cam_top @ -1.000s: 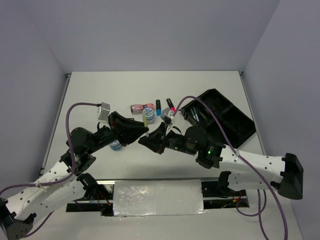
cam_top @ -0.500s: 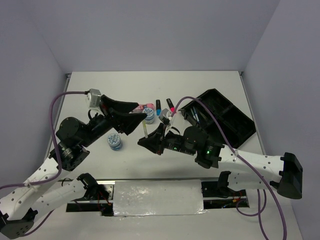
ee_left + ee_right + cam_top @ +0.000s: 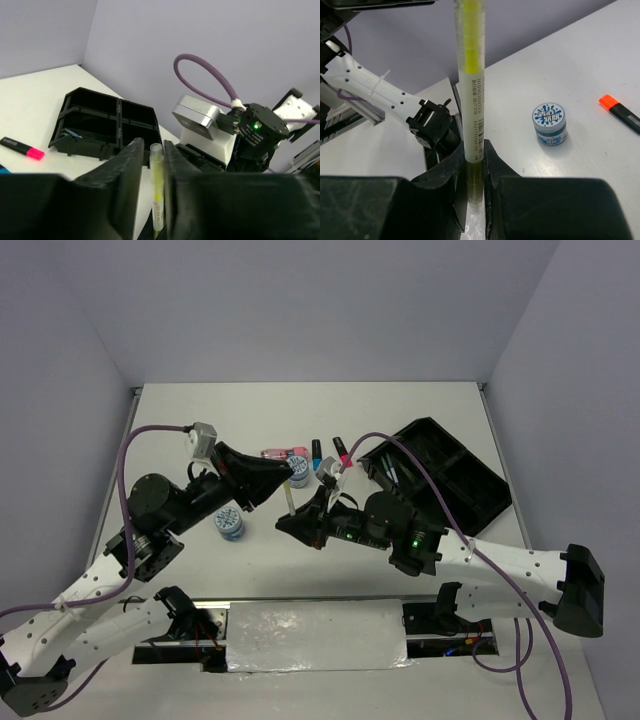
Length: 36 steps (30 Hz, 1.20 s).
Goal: Sort the stationery into containers
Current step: Close the pen cap on the pen, then place the pen in the storage box.
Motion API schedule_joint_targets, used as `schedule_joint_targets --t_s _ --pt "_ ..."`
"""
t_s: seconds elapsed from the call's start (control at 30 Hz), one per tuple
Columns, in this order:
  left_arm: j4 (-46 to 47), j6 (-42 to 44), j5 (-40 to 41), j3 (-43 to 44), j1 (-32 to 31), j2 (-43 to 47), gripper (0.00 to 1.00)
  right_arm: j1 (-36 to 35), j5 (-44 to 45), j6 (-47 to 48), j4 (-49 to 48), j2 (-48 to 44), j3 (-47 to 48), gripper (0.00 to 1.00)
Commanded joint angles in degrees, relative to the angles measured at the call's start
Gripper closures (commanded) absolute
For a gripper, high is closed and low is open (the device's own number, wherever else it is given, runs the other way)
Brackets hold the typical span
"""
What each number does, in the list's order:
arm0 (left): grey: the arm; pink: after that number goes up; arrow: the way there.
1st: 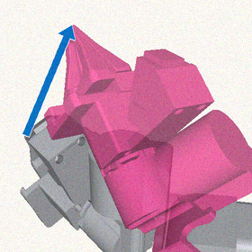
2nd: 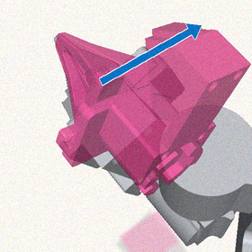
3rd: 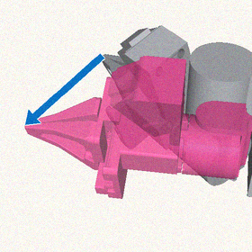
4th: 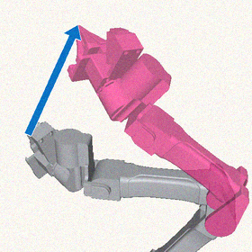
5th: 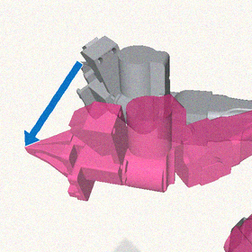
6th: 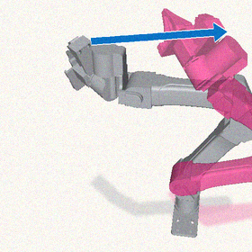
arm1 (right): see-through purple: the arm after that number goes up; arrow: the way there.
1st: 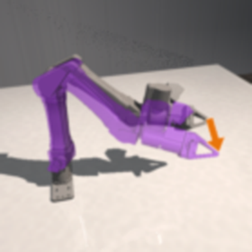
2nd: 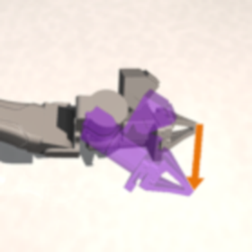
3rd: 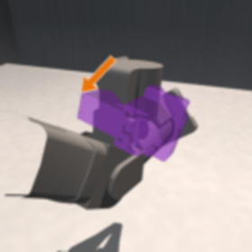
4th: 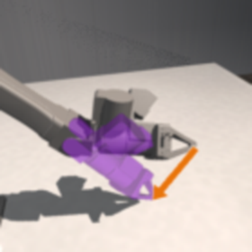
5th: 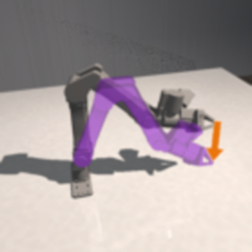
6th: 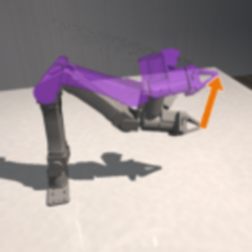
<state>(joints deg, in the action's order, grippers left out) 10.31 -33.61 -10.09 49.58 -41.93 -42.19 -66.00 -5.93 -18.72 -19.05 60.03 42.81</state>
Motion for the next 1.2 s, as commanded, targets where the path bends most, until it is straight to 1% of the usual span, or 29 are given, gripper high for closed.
schedule_joint_targets --t_s 0.0,0.03,0.1,0.13,0.23,0.27,0.3,0.33,0.4,0.43,0.47,0.53,0.6,0.67,0.7,0.73,0.77,0.8,0.83,0.87,0.9,0.93,0.97,1.0,1.03,1.07,1.1,1.13,1.17 --pt "2.26 0.21 -1.69 0.08 -0.25 -0.17 0.68 -0.27 0.31 1.14 -1.17 0.35 3.42 1.0" --pt "2.26 0.03 -1.86 -0.1 -0.17 0.01 0.82 -0.27 0.4 1.23 -1.17 0.44 3.6 1.0" --pt "1.83 -0.23 -2.04 -0.71 -0.25 0.01 0.95 -0.01 0.66 1.32 -0.99 0.7 4.82 1.0" --pt "1.74 -0.67 -2.48 -1.15 -0.17 0.09 1.0 0.34 0.57 1.49 -0.29 0.88 5.7 1.0" --pt "3.4 -3.04 -3.88 -4.92 -0.25 0.97 1.0 2.18 -0.74 2.9 2.86 2.45 12.01 1.0" --pt "4.62 -4.0 -5.45 -8.59 -0.17 1.41 1.0 2.97 -1.7 3.86 3.92 4.03 16.91 1.0" --pt "7.86 -6.19 -6.08 -10.8 -0.34 2.2 1.0 4.72 -2.58 4.13 5.15 5.0 19.57 1.0" --pt "9.02 -7.25 -6.43 -12.74 -0.52 2.64 1.0 5.69 -4.85 4.39 7.42 6.05 25.51 1.0" --pt "11.04 -8.75 -5.83 -18.1 -1.74 3.87 1.0 8.67 -7.5 4.04 9.55 9.92 31.52 1.0" --pt "11.75 -9.28 -5.21 -20.81 -2.45 4.31 1.0 9.21 -8.3 3.87 11.47 11.24 37.03 1.0" --pt "12.54 -9.46 -4.86 -21.8 -4.11 4.92 1.0 9.74 -9.17 3.95 12.45 13.77 39.52 1.0" --pt "12.55 -9.38 -3.89 -23.3 -5.78 5.45 1.0 10.88 -10.06 3.96 14.03 15.55 44.27 1.0" --pt "10.71 -8.41 -2.05 -23.48 -7.46 5.9 1.0 11.15 -10.85 4.04 14.21 16.08 45.17 1.0" --pt "6.76 -7.62 -0.47 -22.87 -7.64 6.51 1.0 11.15 -10.42 4.83 14.48 14.34 42.81 1.0" --pt "4.66 -6.4 3.19 -21.99 -7.64 7.38 1.0 11.15 -9.54 5.36 14.57 13.46 41.06 1.0" --pt "-0.93 -5.95 5.75 -19.2 -7.64 7.65 0.94 11.15 -8.66 6.84 16.05 12.49 36.69 1.0" --pt "-4.38 -5.34 9.0 -17.17 -7.64 7.91 0.86 11.33 -5.52 7.73 17.02 10.48 33.86 1.0" --pt "-8.59 -5.24 18.6 -14.37 -7.55 7.66 0.58 11.68 -3.4 8.34 19.03 9.24 31.05 1.0" --pt "-19.6 -5.94 24.62 -7.46 -7.55 6.96 0.39 12.55 -1.64 8.35 20.79 8.1 24.58 1.0" --pt "-25.54 -8.47 30.77 -3.57 -7.55 4.51 0.21 15.69 -0.75 8.09 21.85 5.91 21.3 1.0" --pt "-31.6 -10.15 36.92 0.91 -7.55 2.84 0.06 17.99 0.91 8.0 23.25 4.93 18.39 1.0" --pt "-37.49 -11.99 47.42 9.57 -7.46 1.08 0.01 20.18 2.84 7.65 26.31 4.05 13.23 1.0" --pt "-48.34 -14.79 51.7 13.66 -7.37 -2.42 0.01 25.25 5.03 7.65 27.91 2.82 11.0 1.0" --pt "-52.8 -15.17 54.97 17.61 -7.37 -3.93 0.01 28.09 7.14 7.73 29.49 2.72 9.33 1.0" --pt "-56.24 -15.0 59.26 23.66 -7.37 -5.08 0.01 30.81 13.08 8.0 34.03 2.98 8.18 1.0" --pt "-60.01 -13.26 60.26 25.46 -7.37 -6.05 0.01 33.36 15.23 8.61 36.17 4.64 8.17 1.0" --pt "-60.14 -11.67 60.97 26.35 -7.37 -5.71 0.01 38.7 16.03 9.31 37.84 5.79 8.52 1.0" --pt "-59.27 -9.57 60.8 25.05 -7.37 -4.92 0.01 41.19 14.21 11.14 40.82 8.41 10.35 1.0" --pt "-57.61 -5.29 60.28 23.3 -7.37 -2.22 0.01 43.13 13.24 12.29 41.98 9.57 11.58 1.0"
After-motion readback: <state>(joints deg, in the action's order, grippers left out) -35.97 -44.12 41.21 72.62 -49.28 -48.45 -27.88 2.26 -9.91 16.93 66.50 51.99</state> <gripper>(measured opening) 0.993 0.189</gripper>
